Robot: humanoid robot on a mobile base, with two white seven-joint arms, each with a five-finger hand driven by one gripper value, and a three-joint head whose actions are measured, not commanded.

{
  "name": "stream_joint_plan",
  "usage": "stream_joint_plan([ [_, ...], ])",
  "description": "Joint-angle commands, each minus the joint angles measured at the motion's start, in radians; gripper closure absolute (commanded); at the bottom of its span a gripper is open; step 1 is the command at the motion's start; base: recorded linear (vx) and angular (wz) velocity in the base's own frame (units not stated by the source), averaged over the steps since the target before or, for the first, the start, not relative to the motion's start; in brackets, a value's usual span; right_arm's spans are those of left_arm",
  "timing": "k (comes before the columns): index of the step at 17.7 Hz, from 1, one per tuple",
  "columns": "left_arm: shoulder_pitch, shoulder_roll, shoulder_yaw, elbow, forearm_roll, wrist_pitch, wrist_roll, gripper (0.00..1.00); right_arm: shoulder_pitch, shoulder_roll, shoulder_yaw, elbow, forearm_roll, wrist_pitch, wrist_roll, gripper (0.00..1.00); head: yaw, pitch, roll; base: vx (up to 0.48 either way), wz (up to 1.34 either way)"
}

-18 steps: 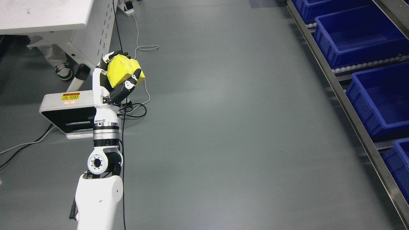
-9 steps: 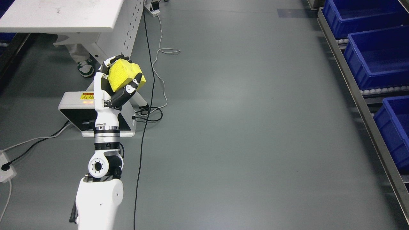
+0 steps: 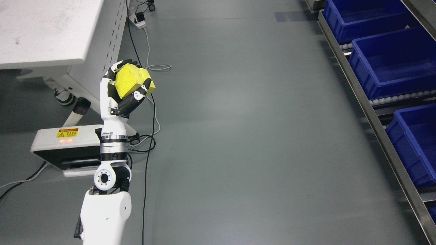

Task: Move yellow foam block to right shelf middle
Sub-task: 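Hold the cube raised in the left hand while turning toward the bin shelves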

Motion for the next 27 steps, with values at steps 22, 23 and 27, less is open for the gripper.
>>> stream_joint_plan([
  [22,0.001,0.017,-0.022,-0.003,0.0,-0.014,0.0,0.72,-0.002,-0.017,0.0,-0.017,0.0,0.001,0.0,0.0,0.0,0.0,0.0,0.35,-0.08],
  [23,0.001,0.017,-0.021,-0.003,0.0,-0.014,0.0,0.72,-0.003,-0.017,0.0,-0.017,0.0,0.001,0.0,0.0,0.0,0.0,0.0,0.38,0.04],
  [27,0.006,0.017,-0.019,-0.005,0.0,-0.014,0.0,0.72,-0.002,-0.017,0.0,-0.017,0.0,0.001,0.0,0.0,0.0,0.0,0.0,0.39,0.07],
])
